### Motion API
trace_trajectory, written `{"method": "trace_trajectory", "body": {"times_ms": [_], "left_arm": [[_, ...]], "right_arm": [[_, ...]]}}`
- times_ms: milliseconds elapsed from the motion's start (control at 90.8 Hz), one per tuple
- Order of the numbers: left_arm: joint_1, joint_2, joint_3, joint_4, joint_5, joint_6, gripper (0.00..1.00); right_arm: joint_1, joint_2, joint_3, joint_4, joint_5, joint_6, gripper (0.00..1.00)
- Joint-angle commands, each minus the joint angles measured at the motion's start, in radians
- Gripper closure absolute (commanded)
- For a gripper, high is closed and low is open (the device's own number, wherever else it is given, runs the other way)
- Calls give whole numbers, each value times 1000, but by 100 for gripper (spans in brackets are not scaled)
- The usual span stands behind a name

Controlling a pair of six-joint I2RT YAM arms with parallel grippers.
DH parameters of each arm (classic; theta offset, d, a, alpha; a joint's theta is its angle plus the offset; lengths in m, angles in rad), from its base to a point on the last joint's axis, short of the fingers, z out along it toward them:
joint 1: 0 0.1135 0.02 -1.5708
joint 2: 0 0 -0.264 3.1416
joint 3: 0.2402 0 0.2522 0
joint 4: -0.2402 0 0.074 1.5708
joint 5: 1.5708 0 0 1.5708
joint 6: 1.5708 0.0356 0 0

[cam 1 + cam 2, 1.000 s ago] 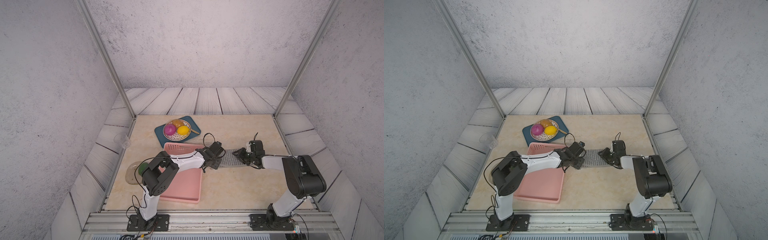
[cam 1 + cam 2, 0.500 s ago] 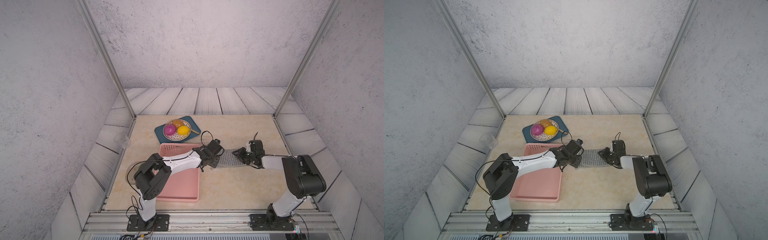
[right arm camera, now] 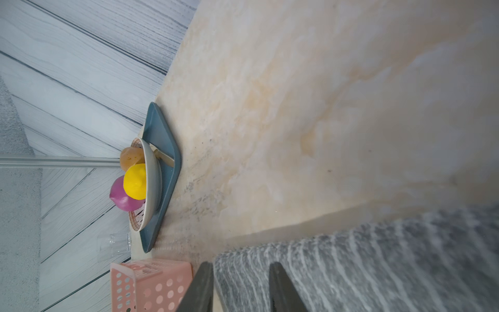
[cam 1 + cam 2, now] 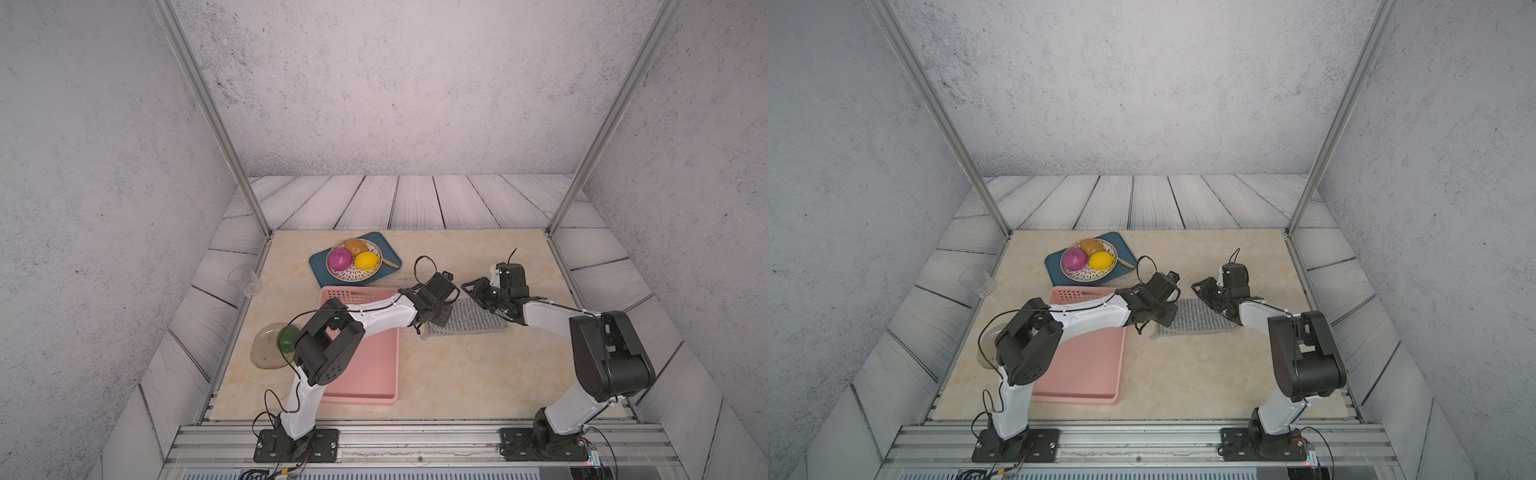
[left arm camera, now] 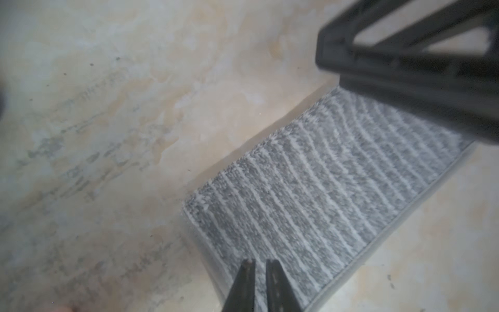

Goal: Fold the square dishcloth
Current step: Smooth out the cleaning item at the center of the board.

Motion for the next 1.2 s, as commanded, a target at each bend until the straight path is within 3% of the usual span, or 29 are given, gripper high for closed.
{"method": "trace_trajectory", "body": {"times_ms": [0,616,1189], "left_arm": [[30,25,19,9,28,-18,84],[49,67,-35,-16,54,-52,98],[51,69,-71,-21,42,-54,100]], "right_arm": [[31,42,43,0,-1,4,68],[45,237,65,69,-24,50,72],[-85,318,49,212,-156,50,72]]}}
